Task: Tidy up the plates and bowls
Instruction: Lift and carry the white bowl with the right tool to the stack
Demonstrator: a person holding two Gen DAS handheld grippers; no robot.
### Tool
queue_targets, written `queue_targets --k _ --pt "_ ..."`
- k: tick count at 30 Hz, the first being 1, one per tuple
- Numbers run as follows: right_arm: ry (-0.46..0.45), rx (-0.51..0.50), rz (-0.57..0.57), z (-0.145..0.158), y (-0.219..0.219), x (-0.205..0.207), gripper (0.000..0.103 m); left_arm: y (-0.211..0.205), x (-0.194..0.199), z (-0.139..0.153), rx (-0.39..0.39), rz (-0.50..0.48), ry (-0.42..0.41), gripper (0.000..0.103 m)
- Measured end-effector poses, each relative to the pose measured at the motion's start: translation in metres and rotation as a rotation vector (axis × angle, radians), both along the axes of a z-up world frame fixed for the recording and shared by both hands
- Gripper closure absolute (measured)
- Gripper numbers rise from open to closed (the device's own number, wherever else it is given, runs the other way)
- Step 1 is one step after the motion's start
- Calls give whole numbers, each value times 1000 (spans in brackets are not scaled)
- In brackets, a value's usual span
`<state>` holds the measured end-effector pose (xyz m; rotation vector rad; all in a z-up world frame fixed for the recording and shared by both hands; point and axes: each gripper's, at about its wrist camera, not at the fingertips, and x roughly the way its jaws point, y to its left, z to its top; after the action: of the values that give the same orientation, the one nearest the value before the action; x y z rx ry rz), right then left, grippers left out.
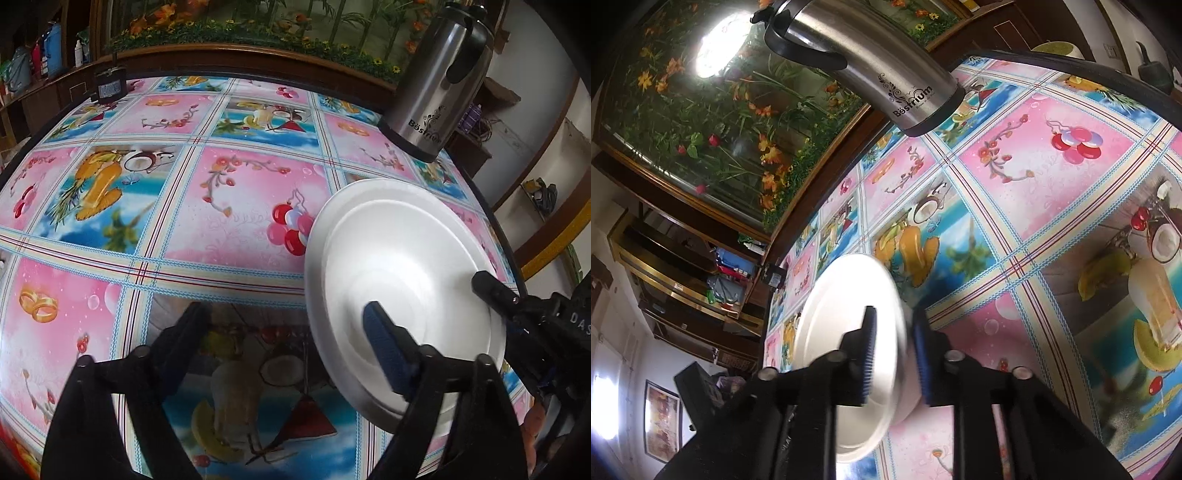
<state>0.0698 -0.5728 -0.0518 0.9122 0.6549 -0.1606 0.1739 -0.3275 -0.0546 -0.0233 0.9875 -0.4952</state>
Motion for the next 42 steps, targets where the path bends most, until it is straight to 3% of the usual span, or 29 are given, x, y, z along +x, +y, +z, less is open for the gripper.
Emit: queue_targets --k 1,3,6,10,23,31,42 --pt "2 -4 -2 -1 0 0 93 0 0 0 -5 -3 0 31" --pt "3 -16 -6 -1 1 1 94 1 0 1 -30 -13 6 51" --pt "4 -34 -3 0 4 2 94 0 -1 1 -54 -39 21 69" --pt "8 -59 8 1 9 4 95 -4 -3 -1 -71 -73 35 86" --pt "18 -87 -7 -1 12 -1 96 -15 -17 7 -11 -114 -8 89" --pt "39 -65 -108 -3 17 -51 96 -22 -51 12 8 -188 -12 89" --pt "9 -100 -74 21 70 -111 96 34 -116 28 31 -166 -85 89"
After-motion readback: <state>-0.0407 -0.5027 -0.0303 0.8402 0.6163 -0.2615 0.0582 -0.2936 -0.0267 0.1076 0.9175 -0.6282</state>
